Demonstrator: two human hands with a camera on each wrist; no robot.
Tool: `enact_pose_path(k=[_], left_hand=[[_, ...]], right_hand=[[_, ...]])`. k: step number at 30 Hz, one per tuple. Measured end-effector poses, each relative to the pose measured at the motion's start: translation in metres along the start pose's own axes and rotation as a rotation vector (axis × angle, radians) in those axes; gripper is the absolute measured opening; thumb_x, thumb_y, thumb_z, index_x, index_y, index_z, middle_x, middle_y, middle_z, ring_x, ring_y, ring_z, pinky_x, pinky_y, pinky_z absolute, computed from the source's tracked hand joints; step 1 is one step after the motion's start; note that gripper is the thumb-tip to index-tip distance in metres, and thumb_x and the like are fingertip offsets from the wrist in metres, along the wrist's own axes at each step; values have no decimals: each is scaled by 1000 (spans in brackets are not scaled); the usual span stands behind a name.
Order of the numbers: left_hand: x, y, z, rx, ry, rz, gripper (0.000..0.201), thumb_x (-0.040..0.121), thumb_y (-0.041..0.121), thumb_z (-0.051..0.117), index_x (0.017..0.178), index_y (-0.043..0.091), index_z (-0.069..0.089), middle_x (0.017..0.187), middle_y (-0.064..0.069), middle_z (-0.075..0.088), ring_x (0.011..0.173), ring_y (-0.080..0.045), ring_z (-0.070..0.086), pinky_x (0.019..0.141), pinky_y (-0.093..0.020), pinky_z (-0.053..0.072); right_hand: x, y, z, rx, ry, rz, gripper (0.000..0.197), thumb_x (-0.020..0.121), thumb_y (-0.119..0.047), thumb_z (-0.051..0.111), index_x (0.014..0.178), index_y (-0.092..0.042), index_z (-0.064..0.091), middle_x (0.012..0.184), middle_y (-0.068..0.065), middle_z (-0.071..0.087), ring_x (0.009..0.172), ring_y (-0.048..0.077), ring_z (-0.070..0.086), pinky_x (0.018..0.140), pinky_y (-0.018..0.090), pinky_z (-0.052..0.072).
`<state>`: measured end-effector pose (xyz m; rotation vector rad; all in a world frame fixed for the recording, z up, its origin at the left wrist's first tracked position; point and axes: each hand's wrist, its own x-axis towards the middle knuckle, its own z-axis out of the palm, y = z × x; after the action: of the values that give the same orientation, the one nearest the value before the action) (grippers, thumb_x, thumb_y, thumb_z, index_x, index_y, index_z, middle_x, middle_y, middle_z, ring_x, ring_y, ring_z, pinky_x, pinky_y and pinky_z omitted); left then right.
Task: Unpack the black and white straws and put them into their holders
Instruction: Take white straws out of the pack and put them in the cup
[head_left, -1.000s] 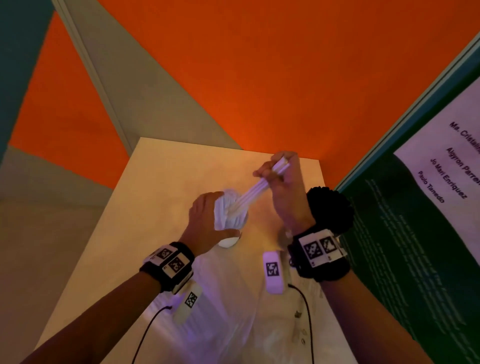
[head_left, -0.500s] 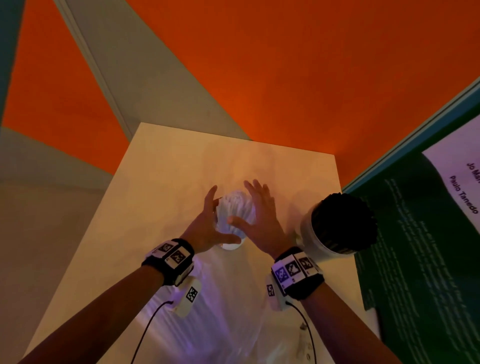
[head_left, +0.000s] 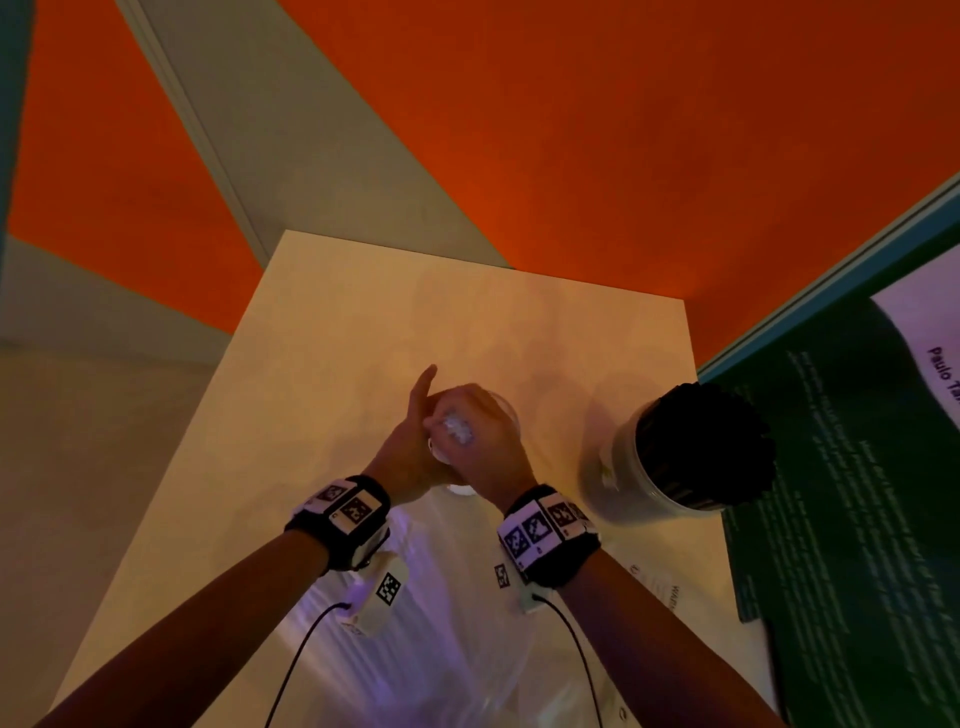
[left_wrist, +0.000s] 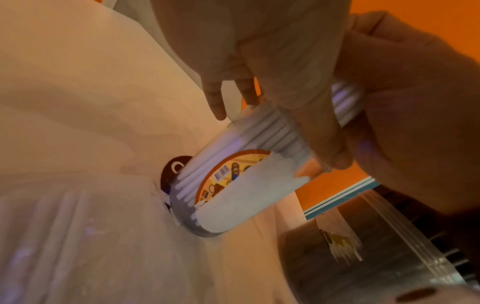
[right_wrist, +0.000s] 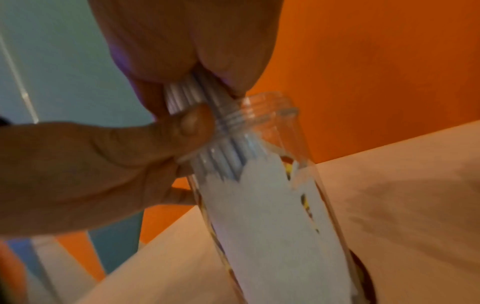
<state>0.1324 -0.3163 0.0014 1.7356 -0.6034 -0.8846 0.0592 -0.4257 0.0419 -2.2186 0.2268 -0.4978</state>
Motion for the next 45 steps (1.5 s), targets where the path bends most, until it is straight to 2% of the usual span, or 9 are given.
enact_pose_path(k=[3, 6, 12, 16, 21, 31, 37, 42, 45], left_hand=[[-2, 6, 2, 40, 16, 23, 140, 50, 36, 93, 144, 46, -10, 140, 22, 37, 115, 16, 44, 86, -6, 42], [-1, 6, 4, 12, 8, 54, 136, 53, 28, 93, 147, 38, -5, 142, 18, 35, 112, 25, 41, 84, 0, 40], [0, 3, 4, 24, 5, 39, 136, 58, 19, 91, 149, 28, -9, 128, 23, 42, 110, 10, 52, 78, -2, 44], [2, -2, 3, 13, 15, 50, 135, 59, 8, 89, 148, 26, -10, 126, 28, 40, 116, 2, 49, 86, -7, 44], [2, 1, 4, 32, 14, 56, 138, 53, 28, 93, 148, 35, -7, 137, 23, 41, 120, 10, 45, 93, -14, 44], [0, -2, 5, 36, 4, 52, 132, 53, 32, 93, 145, 44, -2, 134, 36, 29, 111, 28, 38, 79, 1, 41], [-13, 5, 0, 130, 20, 28, 144, 42, 57, 89, 143, 48, -14, 151, 29, -3, 131, 10, 9, 106, -29, 26], [-68, -5, 10, 331, 245, 57, 103, 44, 73, 80, 126, 32, 33, 117, 14, 34, 112, -7, 37, 96, -30, 38], [-119, -5, 33, 604, -28, 46, 61, 57, 89, 53, 92, 42, 37, 88, 18, 48, 77, -1, 47, 69, -24, 39]], right_hand=[[10, 6, -13, 131, 306, 131, 4, 82, -19, 62, 86, -18, 64, 89, -7, 63, 83, 4, 59, 77, 18, 49], [15, 15, -19, -19, 176, 103, 16, 84, -15, 62, 99, -14, 67, 102, 0, 63, 97, 13, 59, 88, 28, 50], [10, 17, 1, -111, 1, -11, 16, 80, -21, 67, 95, -14, 64, 127, 1, 51, 120, 19, 49, 98, 33, 45], [7, 5, 9, -95, -80, -98, 15, 85, -11, 59, 97, -17, 65, 100, 0, 59, 95, 18, 55, 84, 33, 48], [15, 3, -1, 85, 185, 70, 16, 86, -11, 57, 95, -16, 70, 96, -1, 63, 87, 6, 60, 79, 16, 47], [14, 15, -19, -541, -87, 162, 49, 89, -62, 39, 124, -34, 58, 136, -7, 52, 131, 24, 39, 108, 54, 25], [4, 6, -45, -337, -180, 219, 58, 89, -65, 32, 144, -46, 26, 157, -6, 24, 148, 23, 8, 115, 55, -1], [-49, -6, -83, -224, 70, -29, 28, 90, -25, 47, 104, -11, 67, 106, 7, 61, 103, 25, 54, 91, 37, 42], [-99, -10, -102, -116, -234, 128, 20, 71, -3, 44, 66, -12, 61, 71, -5, 57, 68, 10, 53, 68, 27, 44]])
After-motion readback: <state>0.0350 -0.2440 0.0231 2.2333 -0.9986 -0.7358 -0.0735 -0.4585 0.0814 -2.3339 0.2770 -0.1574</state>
